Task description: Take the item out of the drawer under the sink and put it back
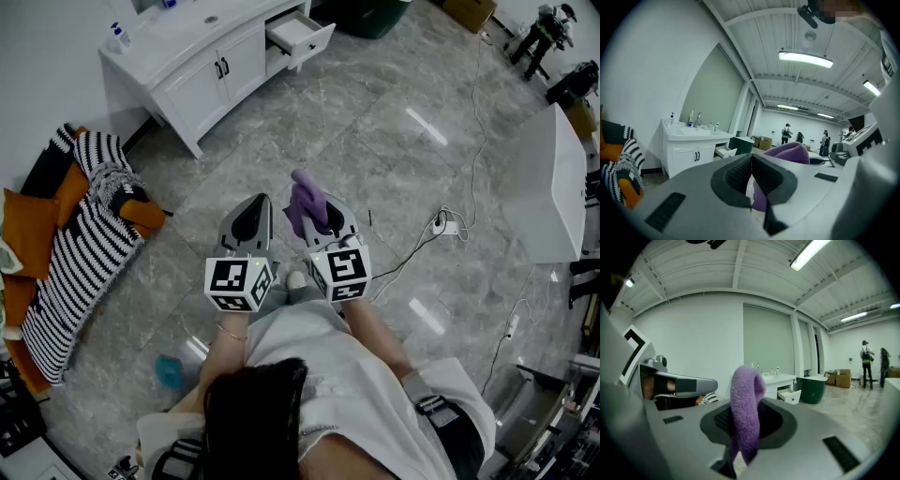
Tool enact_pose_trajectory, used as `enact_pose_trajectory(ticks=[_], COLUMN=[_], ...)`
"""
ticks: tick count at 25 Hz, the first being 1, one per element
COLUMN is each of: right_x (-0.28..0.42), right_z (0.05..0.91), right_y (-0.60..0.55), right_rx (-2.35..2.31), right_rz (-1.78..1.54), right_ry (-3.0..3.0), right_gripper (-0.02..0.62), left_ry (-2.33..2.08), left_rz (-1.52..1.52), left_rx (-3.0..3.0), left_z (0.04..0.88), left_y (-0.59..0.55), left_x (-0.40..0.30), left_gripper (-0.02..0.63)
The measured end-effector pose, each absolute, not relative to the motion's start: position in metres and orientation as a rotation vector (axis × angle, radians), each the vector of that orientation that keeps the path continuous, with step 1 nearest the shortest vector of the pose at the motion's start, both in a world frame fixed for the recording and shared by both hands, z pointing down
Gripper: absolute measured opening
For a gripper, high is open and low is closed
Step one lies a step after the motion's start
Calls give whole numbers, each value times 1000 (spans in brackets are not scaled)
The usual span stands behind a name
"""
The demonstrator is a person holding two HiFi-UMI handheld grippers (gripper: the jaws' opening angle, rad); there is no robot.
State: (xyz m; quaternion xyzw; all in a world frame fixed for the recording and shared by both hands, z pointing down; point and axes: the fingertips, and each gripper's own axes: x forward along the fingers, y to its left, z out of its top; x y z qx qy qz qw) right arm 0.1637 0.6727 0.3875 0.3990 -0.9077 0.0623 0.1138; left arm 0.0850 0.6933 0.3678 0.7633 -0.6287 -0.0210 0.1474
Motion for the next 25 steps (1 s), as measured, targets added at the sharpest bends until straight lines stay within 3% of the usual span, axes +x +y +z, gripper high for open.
enact_pose_trajectory(ticks=[12,25], right_x=[150,180], right_z=[384,401], right_y=[671,652], right_rx=[1178,1209], right_rz=[220,258], right_ry=[-2702,-2660], right_gripper=[91,97], left_ry=[-1807,-1800], left_rz=[-36,-2], left_rx=[2199,2180], left_z=[371,383], left_y=[691,677], left_x=[74,102], left_gripper=[3,3])
